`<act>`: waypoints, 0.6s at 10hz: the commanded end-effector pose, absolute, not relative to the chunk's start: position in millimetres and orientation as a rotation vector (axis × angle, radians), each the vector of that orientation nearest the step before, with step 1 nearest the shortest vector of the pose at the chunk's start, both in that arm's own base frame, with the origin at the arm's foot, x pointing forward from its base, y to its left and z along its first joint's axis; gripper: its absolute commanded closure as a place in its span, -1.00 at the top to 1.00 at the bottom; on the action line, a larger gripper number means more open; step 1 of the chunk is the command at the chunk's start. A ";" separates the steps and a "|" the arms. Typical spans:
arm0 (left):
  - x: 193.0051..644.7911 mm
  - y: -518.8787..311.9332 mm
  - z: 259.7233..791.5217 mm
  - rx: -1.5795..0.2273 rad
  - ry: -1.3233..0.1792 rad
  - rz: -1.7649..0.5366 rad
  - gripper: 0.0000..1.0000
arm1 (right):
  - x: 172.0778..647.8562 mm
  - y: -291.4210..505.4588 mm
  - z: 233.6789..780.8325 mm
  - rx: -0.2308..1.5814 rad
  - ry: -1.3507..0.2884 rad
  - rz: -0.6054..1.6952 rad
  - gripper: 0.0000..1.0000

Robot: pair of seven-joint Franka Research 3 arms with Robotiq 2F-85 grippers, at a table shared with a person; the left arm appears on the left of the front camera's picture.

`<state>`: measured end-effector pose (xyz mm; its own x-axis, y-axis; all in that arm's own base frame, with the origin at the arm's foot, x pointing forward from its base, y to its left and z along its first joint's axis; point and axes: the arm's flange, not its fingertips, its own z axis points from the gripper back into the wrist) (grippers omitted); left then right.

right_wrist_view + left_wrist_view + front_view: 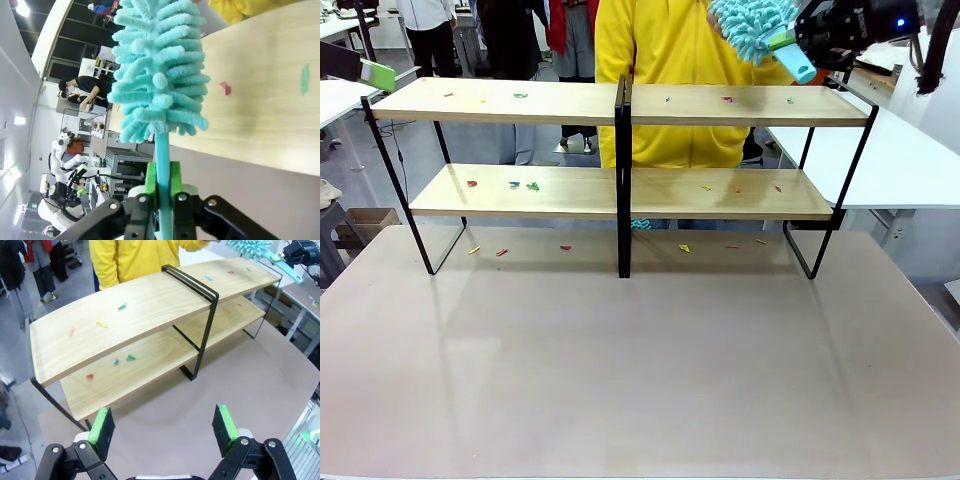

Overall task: Clean the shelves.
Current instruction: Pick up the Duster when the human hands it over.

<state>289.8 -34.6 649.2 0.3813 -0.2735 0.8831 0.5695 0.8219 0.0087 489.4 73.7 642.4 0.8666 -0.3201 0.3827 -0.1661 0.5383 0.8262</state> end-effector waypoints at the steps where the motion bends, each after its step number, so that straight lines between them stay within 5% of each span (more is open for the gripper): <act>1: 290.5 -33.6 649.3 -0.317 -1.053 -0.554 1.00 | 481.8 75.8 648.8 1.009 -0.539 -0.091 -1.00; 6: 290.5 -33.6 649.3 -0.317 -1.053 -0.554 1.00 | 401.0 130.8 659.6 0.880 -0.469 0.009 -1.00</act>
